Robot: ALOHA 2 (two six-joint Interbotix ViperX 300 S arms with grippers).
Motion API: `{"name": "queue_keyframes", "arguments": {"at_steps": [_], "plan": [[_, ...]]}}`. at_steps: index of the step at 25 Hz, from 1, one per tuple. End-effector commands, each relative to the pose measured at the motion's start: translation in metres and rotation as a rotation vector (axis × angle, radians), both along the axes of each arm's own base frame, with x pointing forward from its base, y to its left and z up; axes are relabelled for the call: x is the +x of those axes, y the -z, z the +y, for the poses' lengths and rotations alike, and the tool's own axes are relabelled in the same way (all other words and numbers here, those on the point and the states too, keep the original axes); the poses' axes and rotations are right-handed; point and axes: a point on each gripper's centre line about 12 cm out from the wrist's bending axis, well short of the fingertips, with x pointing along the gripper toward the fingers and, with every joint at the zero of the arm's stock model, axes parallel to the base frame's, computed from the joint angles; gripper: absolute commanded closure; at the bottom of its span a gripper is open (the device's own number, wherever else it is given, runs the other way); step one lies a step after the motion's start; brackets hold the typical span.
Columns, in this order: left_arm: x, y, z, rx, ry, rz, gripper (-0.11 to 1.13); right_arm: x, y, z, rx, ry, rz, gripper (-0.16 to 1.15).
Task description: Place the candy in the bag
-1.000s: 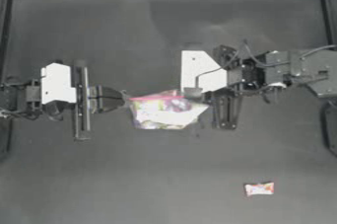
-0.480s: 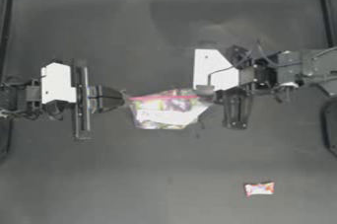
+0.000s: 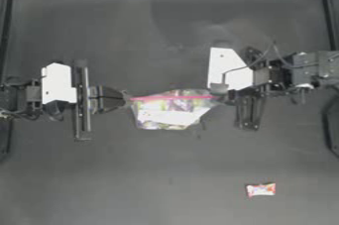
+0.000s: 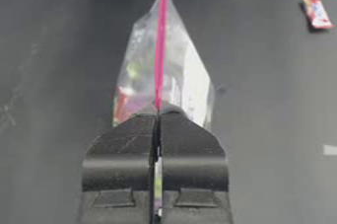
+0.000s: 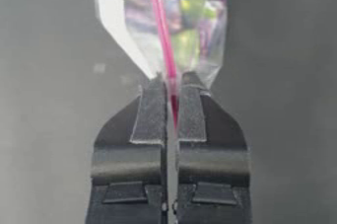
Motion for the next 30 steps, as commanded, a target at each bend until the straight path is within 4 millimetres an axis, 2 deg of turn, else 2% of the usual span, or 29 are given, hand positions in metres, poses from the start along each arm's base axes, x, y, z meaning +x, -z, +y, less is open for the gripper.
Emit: {"name": "queue_keyframes", "arguments": {"at_steps": [1, 15, 20, 30], "plan": [[-0.002, -0.011, 0.0, 0.0, -0.004, -0.036, 0.99, -0.012, 0.0, -0.004, 0.001, 0.025, 0.012, 0.92], [-0.002, -0.009, 0.001, -0.001, -0.006, -0.027, 0.99, -0.028, 0.003, -0.002, 0.013, 0.054, 0.02, 0.92], [-0.001, -0.01, 0.001, -0.002, -0.007, -0.028, 0.99, -0.024, -0.003, -0.002, 0.014, 0.057, -0.011, 0.92], [0.0, -0.031, 0.0, 0.014, 0.002, -0.074, 0.99, -0.005, -0.045, 0.005, -0.007, 0.016, -0.145, 0.92]]}}
